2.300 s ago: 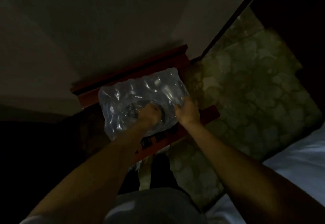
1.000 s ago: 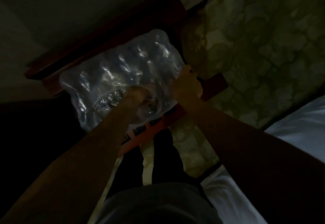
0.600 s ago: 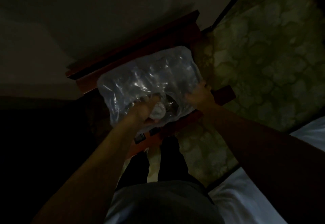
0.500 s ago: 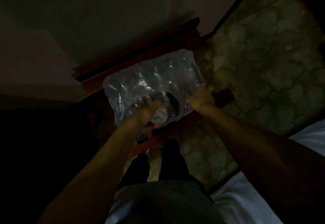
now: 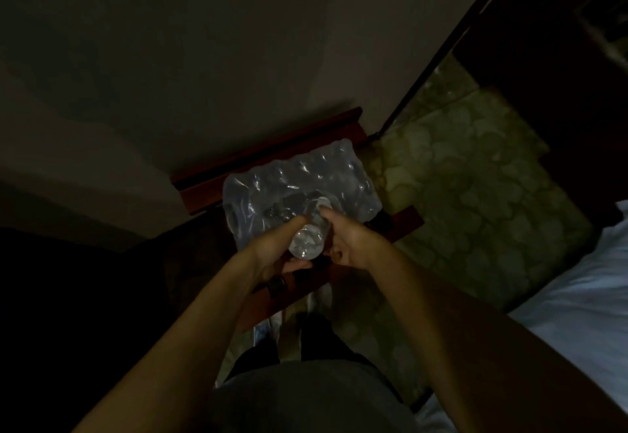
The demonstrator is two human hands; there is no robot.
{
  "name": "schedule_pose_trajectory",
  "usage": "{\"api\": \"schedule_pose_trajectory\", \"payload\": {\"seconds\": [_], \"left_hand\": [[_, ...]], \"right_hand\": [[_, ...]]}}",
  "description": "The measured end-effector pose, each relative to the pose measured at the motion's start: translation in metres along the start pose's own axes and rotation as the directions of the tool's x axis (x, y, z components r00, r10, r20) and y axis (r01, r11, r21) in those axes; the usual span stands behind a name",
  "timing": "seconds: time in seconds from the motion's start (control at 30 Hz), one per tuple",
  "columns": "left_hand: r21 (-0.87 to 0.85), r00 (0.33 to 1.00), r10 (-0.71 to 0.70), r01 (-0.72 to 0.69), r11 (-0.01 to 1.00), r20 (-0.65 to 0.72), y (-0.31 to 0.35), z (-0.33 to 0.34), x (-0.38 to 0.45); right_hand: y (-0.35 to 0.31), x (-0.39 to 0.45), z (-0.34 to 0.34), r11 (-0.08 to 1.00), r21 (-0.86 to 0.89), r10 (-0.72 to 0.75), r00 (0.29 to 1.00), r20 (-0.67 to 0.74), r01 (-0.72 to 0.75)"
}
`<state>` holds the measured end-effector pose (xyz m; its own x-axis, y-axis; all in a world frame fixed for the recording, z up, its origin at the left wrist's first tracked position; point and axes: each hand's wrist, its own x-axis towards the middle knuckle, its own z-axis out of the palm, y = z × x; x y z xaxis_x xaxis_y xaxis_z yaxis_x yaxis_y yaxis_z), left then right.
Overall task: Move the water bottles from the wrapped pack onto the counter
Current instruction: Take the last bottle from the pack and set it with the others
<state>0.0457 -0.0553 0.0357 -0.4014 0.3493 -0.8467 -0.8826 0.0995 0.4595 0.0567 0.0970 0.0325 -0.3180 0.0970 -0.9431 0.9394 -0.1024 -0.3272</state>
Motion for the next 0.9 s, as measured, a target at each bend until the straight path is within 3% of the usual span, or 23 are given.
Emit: {"api": "schedule_pose_trajectory", "payload": {"seconds": [0.2, 0.4, 0.6, 0.73, 0.9], "left_hand": [[-0.017, 0.989, 0.140, -0.139, 0.990, 0.043, -0.002, -0.014, -0.035], [0.051, 0.937, 0.328, -0.324, 0.945, -0.123, -0.001, -0.016, -0.089], [0.159, 0.764, 0.583, -0.562, 0.812, -0.277, -0.006, -0.021, -0.167], [0.260, 0.597, 0.722, -0.679, 0.687, -0.350, -0.010, -0.034, -0.228], [0.383, 0.377, 0.834, -0.759, 0.527, -0.403, -0.019, -0.054, -0.309]], "right_hand": [[-0.009, -0.036, 0.014, 0.975, -0.035, -0.218, 0.975, 0.032, 0.219], [-0.025, -0.086, 0.040, 0.881, -0.206, -0.432, 0.902, 0.017, 0.426], [-0.015, -0.141, 0.071, 0.743, -0.117, -0.642, 0.750, 0.157, 0.660], [-0.012, -0.192, 0.107, 0.634, -0.058, -0.737, 0.625, 0.257, 0.771], [-0.013, -0.253, 0.161, 0.460, 0.032, -0.829, 0.416, 0.375, 0.887]]}}
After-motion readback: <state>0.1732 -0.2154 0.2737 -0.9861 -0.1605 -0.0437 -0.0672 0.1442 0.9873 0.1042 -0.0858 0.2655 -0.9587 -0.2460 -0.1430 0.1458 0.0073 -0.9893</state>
